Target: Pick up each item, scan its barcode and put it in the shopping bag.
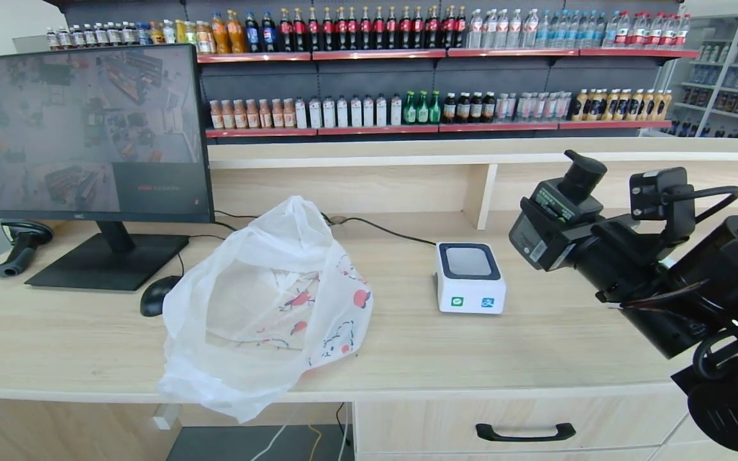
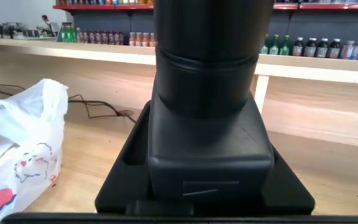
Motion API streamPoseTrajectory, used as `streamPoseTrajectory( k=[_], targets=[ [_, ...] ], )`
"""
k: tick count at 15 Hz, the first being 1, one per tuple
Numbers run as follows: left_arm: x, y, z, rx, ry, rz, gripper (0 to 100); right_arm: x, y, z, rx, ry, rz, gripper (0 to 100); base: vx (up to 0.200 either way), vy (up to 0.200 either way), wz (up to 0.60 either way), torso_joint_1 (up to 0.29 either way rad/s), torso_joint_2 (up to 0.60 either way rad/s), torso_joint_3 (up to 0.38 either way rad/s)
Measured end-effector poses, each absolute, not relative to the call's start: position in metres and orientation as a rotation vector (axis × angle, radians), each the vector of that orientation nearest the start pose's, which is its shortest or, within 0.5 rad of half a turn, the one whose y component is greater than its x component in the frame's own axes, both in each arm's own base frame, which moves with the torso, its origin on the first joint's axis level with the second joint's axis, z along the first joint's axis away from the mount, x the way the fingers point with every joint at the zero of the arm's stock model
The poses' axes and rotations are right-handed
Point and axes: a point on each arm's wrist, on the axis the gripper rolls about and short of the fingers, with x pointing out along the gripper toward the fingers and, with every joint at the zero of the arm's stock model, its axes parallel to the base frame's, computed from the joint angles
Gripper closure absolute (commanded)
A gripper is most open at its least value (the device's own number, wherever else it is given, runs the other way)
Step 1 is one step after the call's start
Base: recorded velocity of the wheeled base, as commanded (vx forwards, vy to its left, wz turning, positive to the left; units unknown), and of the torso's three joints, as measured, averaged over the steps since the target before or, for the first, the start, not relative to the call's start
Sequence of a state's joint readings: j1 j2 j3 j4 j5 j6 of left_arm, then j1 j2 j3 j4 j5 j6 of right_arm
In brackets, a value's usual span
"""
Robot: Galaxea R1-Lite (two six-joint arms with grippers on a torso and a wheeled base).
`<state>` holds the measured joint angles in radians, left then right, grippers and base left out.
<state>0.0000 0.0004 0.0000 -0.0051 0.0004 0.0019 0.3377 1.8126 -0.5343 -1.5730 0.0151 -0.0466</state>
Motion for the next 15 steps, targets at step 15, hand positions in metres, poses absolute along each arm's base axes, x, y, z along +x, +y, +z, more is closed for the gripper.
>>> streamPoseTrajectory(
  k=[15],
  targets=[
    [-0.023,0.0,0.076,0.003,-0.003,0.0,0,0.285,0.088,0.184,-0.339,-0.393,0.285,100,0.0,0.027,0.0,0.001,0.0,0.0]
  ],
)
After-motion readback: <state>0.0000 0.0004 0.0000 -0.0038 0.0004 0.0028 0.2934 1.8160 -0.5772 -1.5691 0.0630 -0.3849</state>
